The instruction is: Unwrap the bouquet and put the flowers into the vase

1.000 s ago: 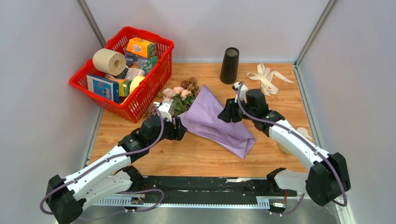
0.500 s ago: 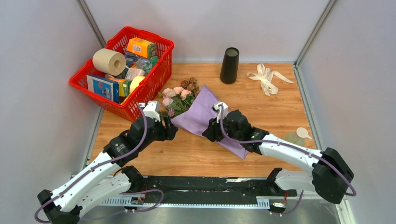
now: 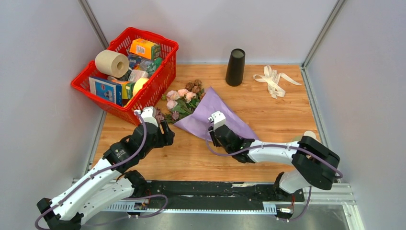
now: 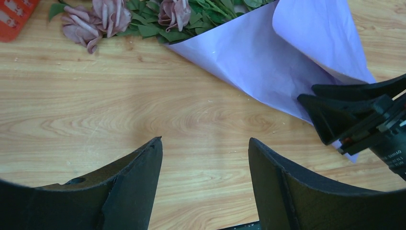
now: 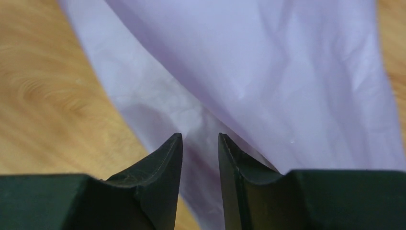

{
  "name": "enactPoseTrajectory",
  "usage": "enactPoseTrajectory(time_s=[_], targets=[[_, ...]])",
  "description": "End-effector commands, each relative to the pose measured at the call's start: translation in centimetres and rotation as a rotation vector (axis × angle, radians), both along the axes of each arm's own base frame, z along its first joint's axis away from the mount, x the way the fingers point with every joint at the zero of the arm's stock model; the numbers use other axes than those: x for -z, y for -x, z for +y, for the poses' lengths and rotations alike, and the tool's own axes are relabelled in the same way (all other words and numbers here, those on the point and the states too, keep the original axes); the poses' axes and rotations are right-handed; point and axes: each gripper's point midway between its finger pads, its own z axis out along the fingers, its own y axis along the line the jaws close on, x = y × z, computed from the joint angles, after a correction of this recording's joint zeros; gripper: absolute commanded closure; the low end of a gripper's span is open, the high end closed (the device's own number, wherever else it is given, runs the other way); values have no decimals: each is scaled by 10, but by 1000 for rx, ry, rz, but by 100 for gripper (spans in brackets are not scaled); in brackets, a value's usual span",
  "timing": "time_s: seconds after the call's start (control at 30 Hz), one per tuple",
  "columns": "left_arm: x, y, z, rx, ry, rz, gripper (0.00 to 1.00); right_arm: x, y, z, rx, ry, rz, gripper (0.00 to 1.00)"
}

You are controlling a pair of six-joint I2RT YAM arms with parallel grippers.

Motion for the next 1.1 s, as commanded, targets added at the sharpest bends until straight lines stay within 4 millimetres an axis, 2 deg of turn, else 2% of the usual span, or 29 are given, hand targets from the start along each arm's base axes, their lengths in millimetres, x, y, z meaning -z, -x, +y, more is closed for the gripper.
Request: enactPoseTrajectory(time_s=[0.0, 0.13, 0.23, 0.33, 0.47, 0.63, 0.77, 0.97, 1.07], targets=[[-13, -2, 0, -23, 38, -26, 26, -43, -45, -14, 200, 20, -193, 63], [-9, -1, -3, -8, 47, -30, 26, -51, -68, -30, 273, 36, -217, 62], [-10, -1, -7, 13, 61, -41, 26, -57, -88, -51, 337, 20, -215, 62], [-1, -1, -6, 17, 42, -32, 26, -59, -107, -74, 382, -11, -198, 61], [6, -1, -11, 35, 27, -9, 26, -48, -125, -103, 413, -64, -138, 60], [6, -6, -25, 72, 48, -7, 26, -34, -143, -127, 445, -134, -65, 57], [11, -10, -36, 101, 47, 17, 26, -8, -161, -152, 491, -209, 57, 55], [27, -14, -44, 107, 23, 65, 26, 20, -176, -178, 533, -324, 210, 53], [34, -15, -44, 102, 11, 85, 26, 22, -178, -182, 531, -328, 212, 52]])
